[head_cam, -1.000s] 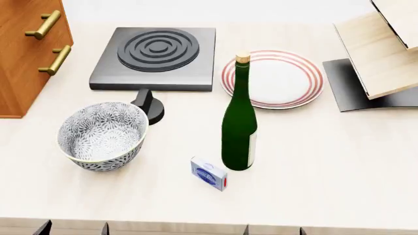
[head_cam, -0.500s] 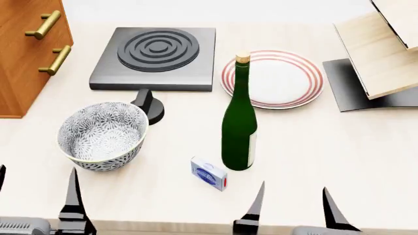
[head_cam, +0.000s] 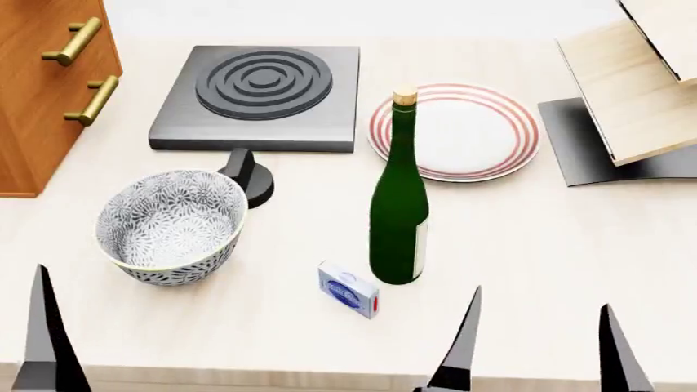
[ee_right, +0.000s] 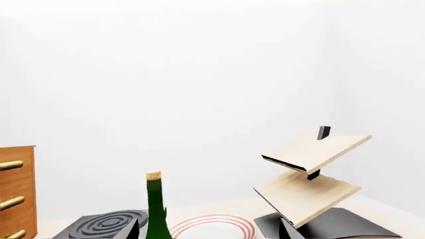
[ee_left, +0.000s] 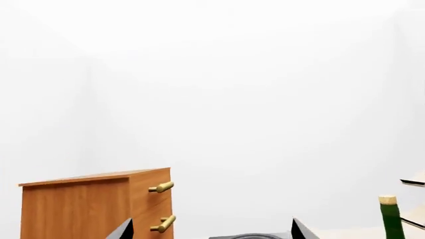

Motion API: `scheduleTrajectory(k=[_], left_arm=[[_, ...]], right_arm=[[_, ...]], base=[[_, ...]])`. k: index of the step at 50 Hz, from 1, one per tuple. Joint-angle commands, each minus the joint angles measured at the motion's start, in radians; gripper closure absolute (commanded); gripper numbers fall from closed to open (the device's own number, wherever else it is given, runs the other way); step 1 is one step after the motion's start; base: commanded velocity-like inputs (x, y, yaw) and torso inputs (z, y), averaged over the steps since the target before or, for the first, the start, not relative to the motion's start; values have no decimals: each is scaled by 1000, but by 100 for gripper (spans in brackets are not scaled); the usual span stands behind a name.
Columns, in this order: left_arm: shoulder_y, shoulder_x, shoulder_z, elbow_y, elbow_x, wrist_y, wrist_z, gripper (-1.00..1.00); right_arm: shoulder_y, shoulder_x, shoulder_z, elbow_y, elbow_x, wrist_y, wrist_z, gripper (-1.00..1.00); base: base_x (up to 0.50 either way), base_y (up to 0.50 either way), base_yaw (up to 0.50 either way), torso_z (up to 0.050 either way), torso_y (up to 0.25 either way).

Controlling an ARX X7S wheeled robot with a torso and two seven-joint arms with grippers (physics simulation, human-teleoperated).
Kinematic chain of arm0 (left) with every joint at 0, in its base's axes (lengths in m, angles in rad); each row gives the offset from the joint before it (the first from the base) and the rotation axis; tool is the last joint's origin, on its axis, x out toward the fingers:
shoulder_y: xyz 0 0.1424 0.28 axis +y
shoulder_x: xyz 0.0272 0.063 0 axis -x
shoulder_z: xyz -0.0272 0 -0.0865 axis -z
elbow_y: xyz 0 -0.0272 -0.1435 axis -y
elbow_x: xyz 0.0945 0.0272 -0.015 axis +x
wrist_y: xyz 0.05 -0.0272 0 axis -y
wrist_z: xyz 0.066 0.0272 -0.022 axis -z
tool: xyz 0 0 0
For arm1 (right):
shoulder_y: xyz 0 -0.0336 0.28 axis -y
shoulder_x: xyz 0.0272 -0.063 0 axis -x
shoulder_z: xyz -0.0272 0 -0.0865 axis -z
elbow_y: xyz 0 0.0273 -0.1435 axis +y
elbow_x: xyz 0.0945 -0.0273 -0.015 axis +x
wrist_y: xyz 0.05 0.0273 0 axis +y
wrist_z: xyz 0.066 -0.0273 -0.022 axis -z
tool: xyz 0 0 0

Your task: Pick up the akita bowl and put it on the plate.

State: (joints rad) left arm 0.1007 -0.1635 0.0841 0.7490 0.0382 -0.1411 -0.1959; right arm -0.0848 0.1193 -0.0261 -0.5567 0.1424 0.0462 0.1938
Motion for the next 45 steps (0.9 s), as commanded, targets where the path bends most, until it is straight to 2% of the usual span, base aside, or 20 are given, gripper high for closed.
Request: scheduleTrajectory(k=[1,12,25,45], left_arm=[[73,-18,8,66,15,73,-24,-100],[71,-27,5,40,-1,100,-35,-100],[63,-36,11,30,-8,96,-44,-100],[51,-51,8,8,-40,91,-54,-100]], right_arm=[[-74,12,5,-65,5,-90,15,-100],[-95,18,-6,-42,-5,-152,25,-100],[-74,33,-13,-31,35,-118,35,-100],[-59,56,-25,-16,64,-94,48,-100]], base=[[0,0,0,0,0],[0,0,0,0,0],[0,0,0,0,0],[0,-152,0,0,0]])
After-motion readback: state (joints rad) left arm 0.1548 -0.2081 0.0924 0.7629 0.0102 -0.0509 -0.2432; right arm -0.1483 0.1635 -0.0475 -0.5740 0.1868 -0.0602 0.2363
